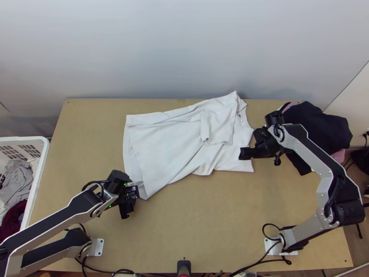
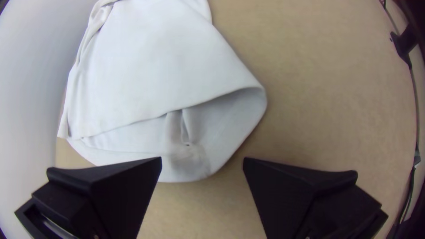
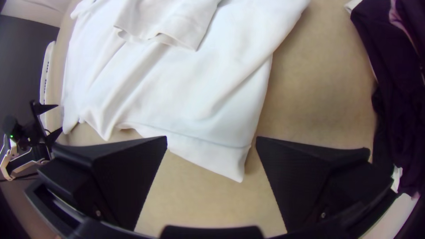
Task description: Fold the t-shirt
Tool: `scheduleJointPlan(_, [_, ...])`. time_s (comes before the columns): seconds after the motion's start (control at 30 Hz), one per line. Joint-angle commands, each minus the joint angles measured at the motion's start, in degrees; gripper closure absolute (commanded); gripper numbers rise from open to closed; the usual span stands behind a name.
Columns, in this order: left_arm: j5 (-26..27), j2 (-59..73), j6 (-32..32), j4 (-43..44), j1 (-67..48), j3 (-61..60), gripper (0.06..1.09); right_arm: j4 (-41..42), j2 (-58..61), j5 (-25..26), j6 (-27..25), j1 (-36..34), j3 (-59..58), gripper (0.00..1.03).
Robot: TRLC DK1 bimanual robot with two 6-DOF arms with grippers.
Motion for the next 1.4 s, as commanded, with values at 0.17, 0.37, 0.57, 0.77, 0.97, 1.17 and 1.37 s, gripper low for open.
scheduleJointPlan(0.17, [0.25, 2.16, 1.91, 5.07, 1.29, -1.26, 0.26, 4.23, 3.24, 0.10, -0.45, -1.07, -2.77, 0.11])
scheduleJointPlan(0.37, [0.51, 1.81, 1.47, 5.07, 1.64, -1.18, 0.26, 6.16, 3.51, 0.10, -0.27, -0.80, -3.03, 0.20])
scheduleJointPlan(0.57, [1.39, 0.14, 0.32, 1.90, 1.46, 1.11, 0.26, 7.66, 2.45, 0.10, 0.08, -0.72, -2.95, 0.42])
scheduleJointPlan(0.77, [2.18, -0.38, 0.59, 1.55, 1.11, -0.65, 0.47, 9.68, 2.72, 0.01, 0.17, -0.72, -3.56, 0.64])
scheduleJointPlan(0.97, [2.71, -0.47, 0.76, 3.05, 0.76, -2.32, 0.73, 11.26, 3.07, 0.01, 0.70, -0.63, -4.79, 0.68])
scheduleJointPlan(1.17, [2.71, 0.32, 1.20, 5.07, 0.50, -3.90, 0.73, 11.87, 3.51, 0.01, 0.87, -0.54, -5.23, 0.70])
scheduleJointPlan(1.37, [2.71, 0.67, 1.20, 6.65, 0.76, -4.78, 0.85, 14.86, 3.33, 0.01, 0.87, -0.36, -5.76, 0.91])
